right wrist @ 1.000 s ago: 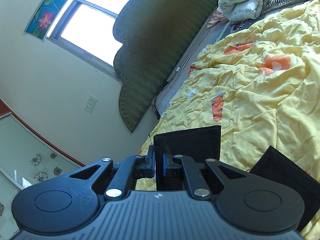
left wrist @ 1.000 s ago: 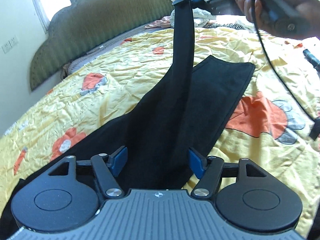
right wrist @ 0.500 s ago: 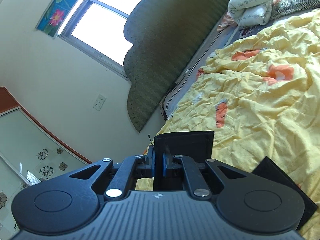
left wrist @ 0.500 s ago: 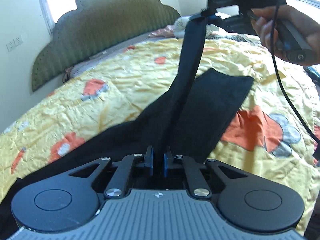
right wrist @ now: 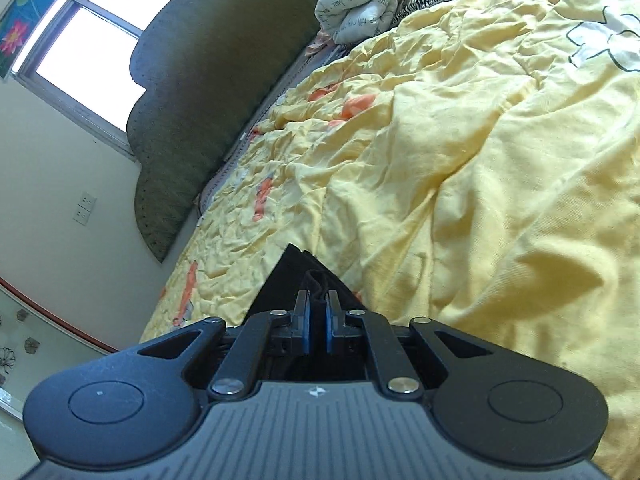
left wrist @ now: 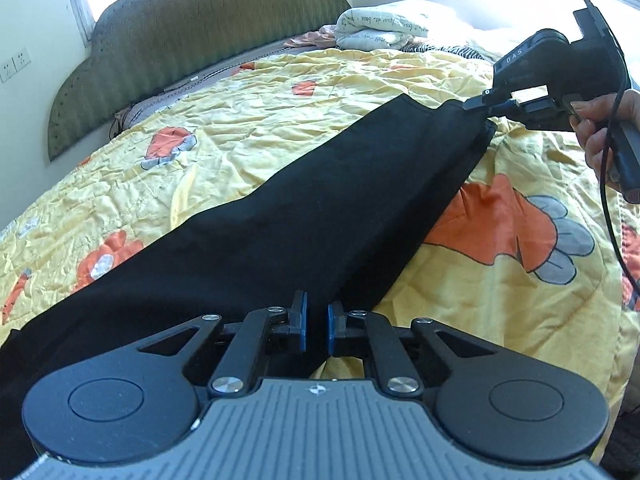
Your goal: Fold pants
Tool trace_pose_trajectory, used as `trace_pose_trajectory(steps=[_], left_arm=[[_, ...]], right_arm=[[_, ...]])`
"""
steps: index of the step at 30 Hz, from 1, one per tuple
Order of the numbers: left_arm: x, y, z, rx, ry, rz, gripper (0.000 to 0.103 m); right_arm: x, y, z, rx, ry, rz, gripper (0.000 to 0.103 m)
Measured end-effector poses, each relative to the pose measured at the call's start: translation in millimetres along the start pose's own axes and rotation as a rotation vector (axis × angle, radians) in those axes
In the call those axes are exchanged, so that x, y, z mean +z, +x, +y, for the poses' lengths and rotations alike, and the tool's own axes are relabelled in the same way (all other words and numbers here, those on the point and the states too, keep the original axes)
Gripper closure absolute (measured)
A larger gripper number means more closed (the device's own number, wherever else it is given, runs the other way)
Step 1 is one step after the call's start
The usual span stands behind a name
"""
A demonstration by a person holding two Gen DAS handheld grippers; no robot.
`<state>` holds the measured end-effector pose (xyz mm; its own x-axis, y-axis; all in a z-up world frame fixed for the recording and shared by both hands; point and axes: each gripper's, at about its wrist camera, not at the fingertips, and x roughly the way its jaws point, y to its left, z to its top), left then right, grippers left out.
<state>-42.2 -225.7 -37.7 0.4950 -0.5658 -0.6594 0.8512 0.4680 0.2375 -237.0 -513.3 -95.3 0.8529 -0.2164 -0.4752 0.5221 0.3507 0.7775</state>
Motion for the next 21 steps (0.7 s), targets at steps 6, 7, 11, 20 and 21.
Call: trace_pose_trajectory(steps=[6,7,11,20,21], left_arm=[[-2,0,-3,0.011,0.032,-0.005,0.093],[-1,0,-3,0.010,0.027,-0.007,0.093],[-1,1,-5,0.007,0.033,-0.008,0.075],[-4,-42,25,-0.124,-0.059,-0.056,0.022],[-6,-46,32,-0.104,-0.083,-0.054,0.022]], right_arm=[[-11,-3,-2,-0.050,-0.046,-0.008,0.096],[-11,-4,2,-0.068,-0.080,-0.014,0.096],[-10,3,16,-0.128,-0.202,-0.004,0.096],[-29,-6,84,-0.338,-0.657,-0.156,0.077],[-35,-1,95,-0.277,-0.707,-0.104,0.077]])
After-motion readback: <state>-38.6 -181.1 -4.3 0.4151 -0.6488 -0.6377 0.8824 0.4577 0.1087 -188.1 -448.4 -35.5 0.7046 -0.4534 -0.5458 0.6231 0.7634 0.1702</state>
